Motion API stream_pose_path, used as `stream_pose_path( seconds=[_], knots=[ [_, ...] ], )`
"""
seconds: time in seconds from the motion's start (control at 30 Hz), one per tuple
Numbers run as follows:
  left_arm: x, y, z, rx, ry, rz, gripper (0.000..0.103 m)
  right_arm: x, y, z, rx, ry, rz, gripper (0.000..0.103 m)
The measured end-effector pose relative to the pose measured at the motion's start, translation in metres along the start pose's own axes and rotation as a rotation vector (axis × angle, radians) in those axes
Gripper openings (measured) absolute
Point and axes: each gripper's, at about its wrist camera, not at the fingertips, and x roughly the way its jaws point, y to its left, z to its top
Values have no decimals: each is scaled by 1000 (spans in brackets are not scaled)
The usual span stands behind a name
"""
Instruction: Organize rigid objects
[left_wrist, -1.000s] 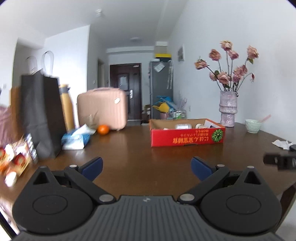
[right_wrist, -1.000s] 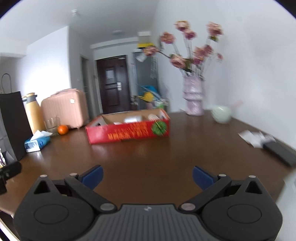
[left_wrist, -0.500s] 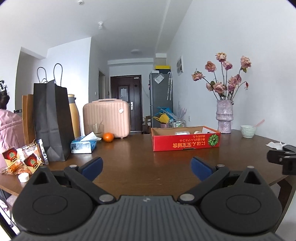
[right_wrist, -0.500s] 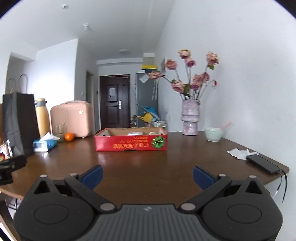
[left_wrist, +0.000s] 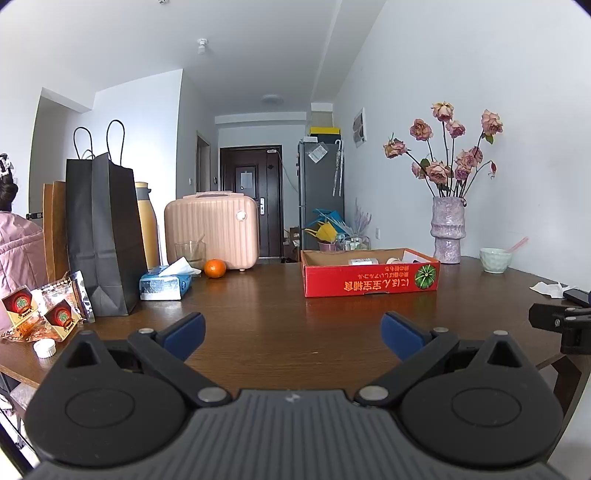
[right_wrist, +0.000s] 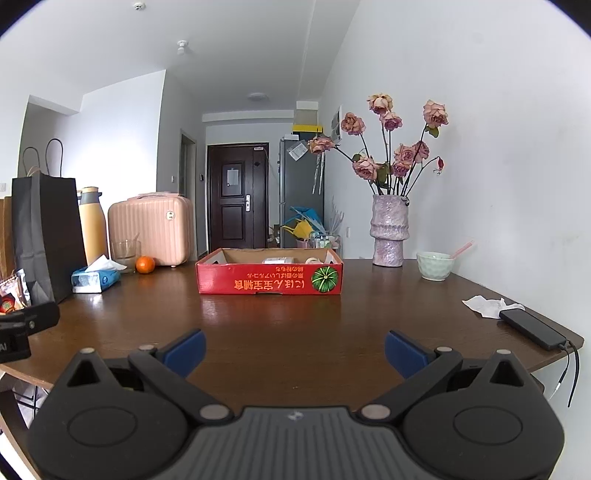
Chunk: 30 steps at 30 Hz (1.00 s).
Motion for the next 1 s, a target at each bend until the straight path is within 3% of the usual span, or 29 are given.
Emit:
stream_pose_path(
  seconds=[1.0],
  knots=[
    [-1, 0, 0, 11, -11, 8, 103, -2, 2, 0, -4, -12, 36, 103]
  ],
)
